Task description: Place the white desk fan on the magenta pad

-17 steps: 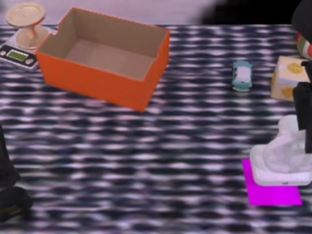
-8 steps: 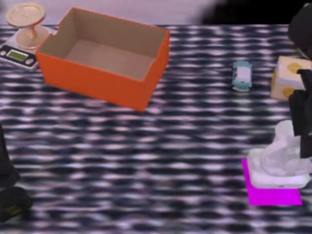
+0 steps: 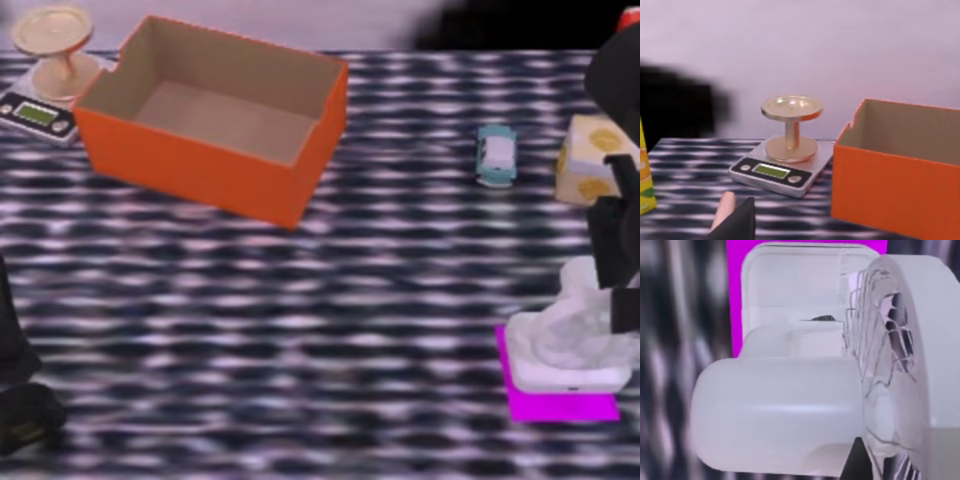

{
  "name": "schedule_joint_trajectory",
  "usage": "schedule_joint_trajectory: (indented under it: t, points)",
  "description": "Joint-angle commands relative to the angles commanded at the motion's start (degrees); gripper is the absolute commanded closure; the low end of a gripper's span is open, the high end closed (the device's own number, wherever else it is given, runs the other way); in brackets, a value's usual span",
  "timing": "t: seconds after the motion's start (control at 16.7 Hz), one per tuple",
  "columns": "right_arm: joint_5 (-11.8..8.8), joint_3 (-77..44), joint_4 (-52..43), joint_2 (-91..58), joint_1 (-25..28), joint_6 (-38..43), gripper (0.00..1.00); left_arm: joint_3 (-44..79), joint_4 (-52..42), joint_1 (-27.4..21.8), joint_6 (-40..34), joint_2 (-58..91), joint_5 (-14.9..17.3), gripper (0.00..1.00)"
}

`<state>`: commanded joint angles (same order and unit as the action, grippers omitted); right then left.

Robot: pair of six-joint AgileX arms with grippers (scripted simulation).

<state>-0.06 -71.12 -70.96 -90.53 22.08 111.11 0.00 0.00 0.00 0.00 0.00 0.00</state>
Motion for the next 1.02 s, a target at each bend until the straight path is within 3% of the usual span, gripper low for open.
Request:
schedule_joint_trajectory:
  t: [0.66,1.02]
  points:
    - [0.0,0.0,0.0,0.0,0.0,0.0,0.02,0.0,0.0,0.0,0.0,0.0,0.0,0.0]
    - [0.0,0.0,0.0,0.0,0.0,0.0,0.0,0.0,0.0,0.0,0.0,0.0,0.0,0.0]
